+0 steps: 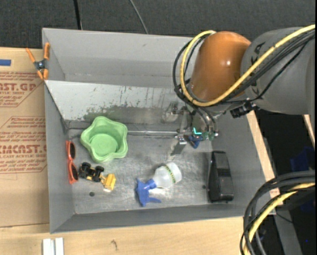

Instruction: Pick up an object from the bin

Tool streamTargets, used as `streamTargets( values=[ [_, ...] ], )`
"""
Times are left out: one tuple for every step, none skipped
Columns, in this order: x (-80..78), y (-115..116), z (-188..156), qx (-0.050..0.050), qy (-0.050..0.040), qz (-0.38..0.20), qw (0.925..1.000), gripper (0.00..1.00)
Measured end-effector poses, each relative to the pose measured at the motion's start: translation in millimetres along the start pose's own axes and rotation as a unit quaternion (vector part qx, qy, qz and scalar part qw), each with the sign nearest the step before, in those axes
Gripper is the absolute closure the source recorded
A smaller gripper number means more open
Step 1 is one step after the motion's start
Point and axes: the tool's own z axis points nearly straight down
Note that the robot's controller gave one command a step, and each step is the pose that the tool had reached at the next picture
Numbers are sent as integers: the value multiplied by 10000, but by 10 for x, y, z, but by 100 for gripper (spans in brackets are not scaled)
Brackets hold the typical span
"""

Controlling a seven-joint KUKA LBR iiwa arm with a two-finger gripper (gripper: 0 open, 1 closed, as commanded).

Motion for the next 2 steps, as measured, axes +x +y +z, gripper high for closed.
streamTargets(
  values=[
    [6, -1, 2, -1, -3, -10, 10000, 0],
    [190, -109, 208, 2, -4, -233, 9997, 0]
  ],
)
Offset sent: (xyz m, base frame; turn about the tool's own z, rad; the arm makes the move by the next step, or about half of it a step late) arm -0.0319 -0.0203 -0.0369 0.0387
